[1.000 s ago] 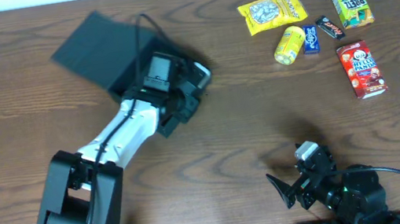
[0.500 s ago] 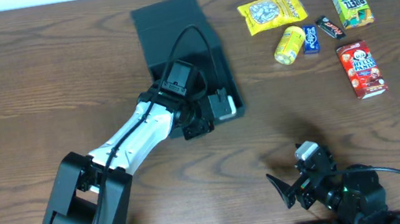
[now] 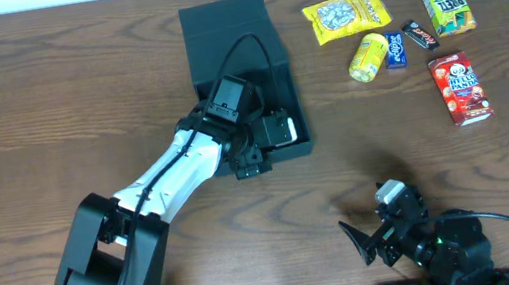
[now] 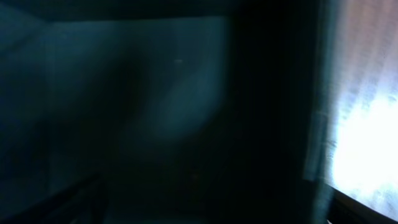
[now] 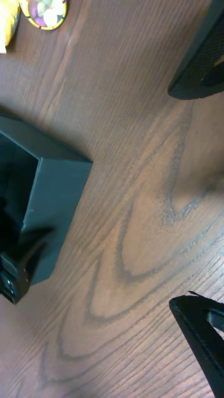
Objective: Pack container
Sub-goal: 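Push the dark green box with the left gripper toward table center, then adjust the box position with the left gripper against its side wall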
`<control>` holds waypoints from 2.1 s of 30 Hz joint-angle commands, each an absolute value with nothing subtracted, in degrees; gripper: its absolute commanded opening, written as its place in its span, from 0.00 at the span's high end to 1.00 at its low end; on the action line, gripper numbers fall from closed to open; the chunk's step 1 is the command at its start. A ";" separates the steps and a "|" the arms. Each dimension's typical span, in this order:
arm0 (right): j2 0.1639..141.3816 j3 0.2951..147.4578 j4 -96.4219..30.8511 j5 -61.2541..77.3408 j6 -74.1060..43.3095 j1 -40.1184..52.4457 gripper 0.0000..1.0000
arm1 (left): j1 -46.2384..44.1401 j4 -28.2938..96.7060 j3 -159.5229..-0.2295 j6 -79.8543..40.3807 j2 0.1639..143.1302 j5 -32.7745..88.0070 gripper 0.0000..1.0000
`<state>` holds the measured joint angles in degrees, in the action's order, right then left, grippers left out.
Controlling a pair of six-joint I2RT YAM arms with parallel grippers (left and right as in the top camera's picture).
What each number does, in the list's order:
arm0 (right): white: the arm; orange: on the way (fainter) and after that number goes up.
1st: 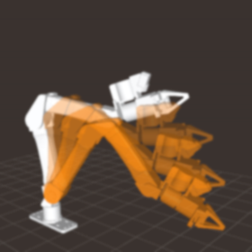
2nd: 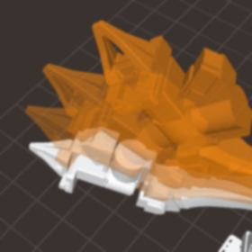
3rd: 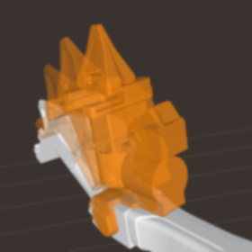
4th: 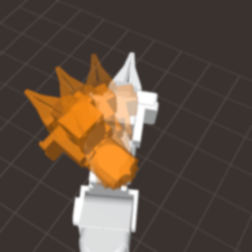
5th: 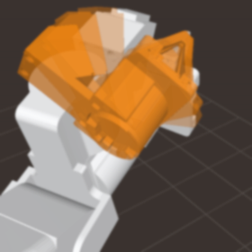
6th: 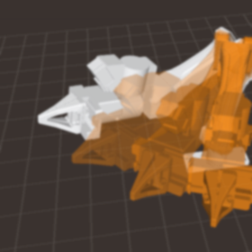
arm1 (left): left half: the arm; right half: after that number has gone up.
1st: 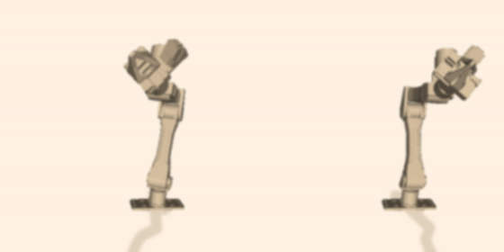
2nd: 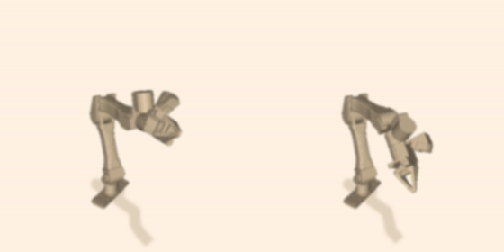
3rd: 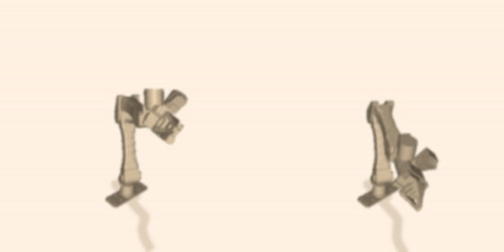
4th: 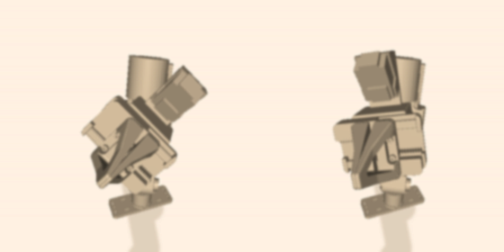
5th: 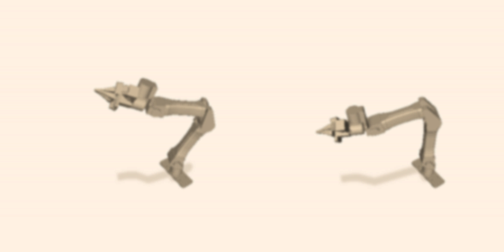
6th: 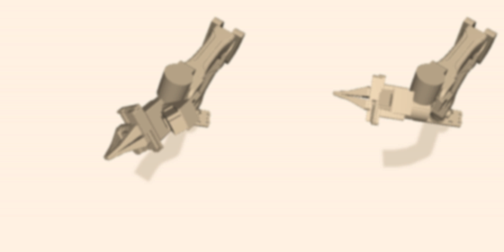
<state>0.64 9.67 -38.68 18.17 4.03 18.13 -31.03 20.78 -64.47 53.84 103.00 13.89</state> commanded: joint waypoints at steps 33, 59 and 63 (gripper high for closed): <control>0.32 9.47 -38.57 18.17 4.80 18.46 0.01 | -24.18 21.65 -65.39 -19.33 97.60 -14.68 0.04; 0.32 9.47 -38.57 18.17 4.80 18.46 0.01 | -24.18 16.40 -65.39 -10.81 103.79 -11.75 0.94; 0.32 9.47 -38.57 18.17 4.80 18.46 0.01 | -24.18 16.40 -65.39 -10.44 103.79 -11.77 0.94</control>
<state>0.62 9.65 -38.68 18.17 4.03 18.13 -24.25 16.51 -64.47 -13.13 102.98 -12.10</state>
